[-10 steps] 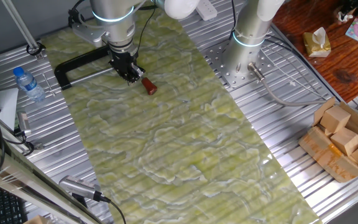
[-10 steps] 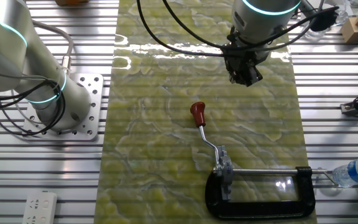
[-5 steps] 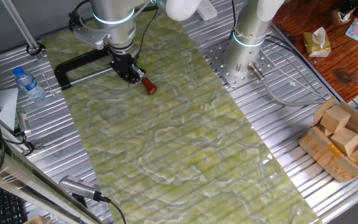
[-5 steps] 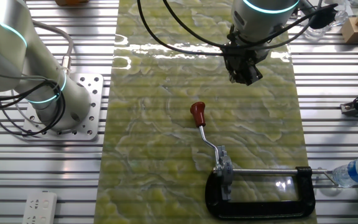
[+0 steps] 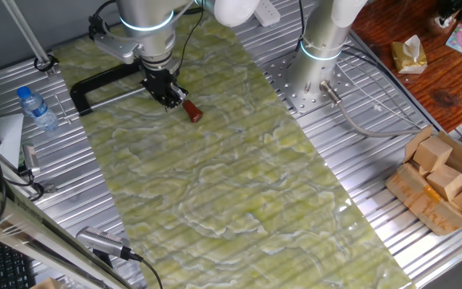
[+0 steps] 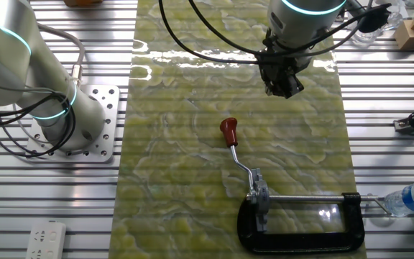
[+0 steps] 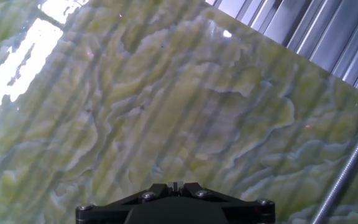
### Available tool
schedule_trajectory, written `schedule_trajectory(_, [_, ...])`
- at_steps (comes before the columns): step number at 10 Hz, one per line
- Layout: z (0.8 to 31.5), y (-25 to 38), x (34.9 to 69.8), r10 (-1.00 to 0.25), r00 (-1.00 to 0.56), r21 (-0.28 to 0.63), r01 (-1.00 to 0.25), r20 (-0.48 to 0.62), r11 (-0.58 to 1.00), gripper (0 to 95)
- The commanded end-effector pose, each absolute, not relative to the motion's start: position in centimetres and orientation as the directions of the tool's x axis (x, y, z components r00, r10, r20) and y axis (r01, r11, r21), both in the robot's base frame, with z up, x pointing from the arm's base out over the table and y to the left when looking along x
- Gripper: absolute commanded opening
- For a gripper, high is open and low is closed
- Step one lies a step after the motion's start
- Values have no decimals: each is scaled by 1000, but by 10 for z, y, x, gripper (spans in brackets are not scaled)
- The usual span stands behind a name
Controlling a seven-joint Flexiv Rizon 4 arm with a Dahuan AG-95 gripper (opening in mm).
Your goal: Pull up the lever
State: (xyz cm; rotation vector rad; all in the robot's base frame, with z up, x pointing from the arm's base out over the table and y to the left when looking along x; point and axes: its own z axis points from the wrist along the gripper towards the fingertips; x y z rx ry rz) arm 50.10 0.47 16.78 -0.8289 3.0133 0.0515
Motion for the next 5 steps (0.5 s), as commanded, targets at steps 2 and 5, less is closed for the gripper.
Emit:
schedule_trajectory(2, [168,5,501,-511,-859,28,-512,-28,859,0])
schedule_trajectory(5, [169,5,502,-516,-856,26,-516,-27,856,0])
